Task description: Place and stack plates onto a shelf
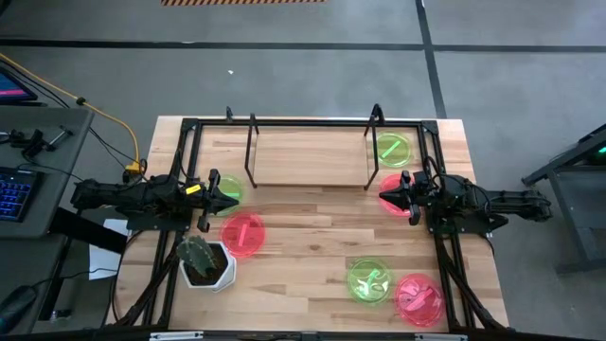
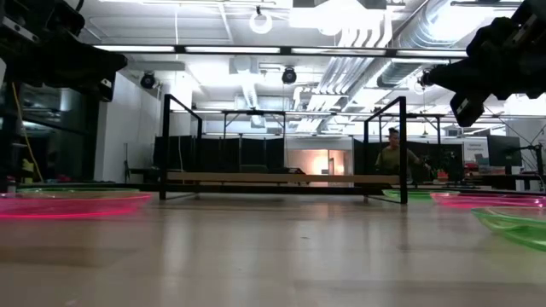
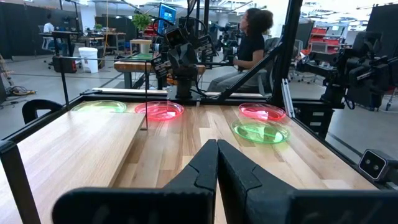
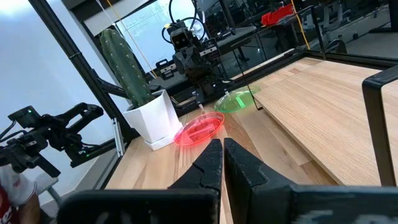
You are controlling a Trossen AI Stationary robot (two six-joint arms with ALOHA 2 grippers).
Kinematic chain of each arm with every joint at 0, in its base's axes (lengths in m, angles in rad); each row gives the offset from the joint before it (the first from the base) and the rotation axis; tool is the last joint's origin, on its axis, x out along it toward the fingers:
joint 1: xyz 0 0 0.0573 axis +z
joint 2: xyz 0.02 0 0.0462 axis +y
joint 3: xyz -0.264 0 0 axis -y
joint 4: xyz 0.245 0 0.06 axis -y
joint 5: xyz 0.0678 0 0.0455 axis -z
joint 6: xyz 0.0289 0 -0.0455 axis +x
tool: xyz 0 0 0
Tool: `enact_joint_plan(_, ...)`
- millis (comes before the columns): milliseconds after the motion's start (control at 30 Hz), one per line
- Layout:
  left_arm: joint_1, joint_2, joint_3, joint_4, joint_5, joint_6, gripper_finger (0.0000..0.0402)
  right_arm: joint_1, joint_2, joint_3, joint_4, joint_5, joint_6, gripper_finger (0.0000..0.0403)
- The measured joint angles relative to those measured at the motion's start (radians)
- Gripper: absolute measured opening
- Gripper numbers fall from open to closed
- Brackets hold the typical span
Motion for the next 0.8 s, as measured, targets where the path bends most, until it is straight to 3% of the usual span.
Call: enact_joint_plan(800, 0.000, 0.000, 0.000, 0.000, 0.000, 0.000, 0.0001, 0.000, 0.000, 0.000, 0.000, 0.001, -0.011, 0.0000)
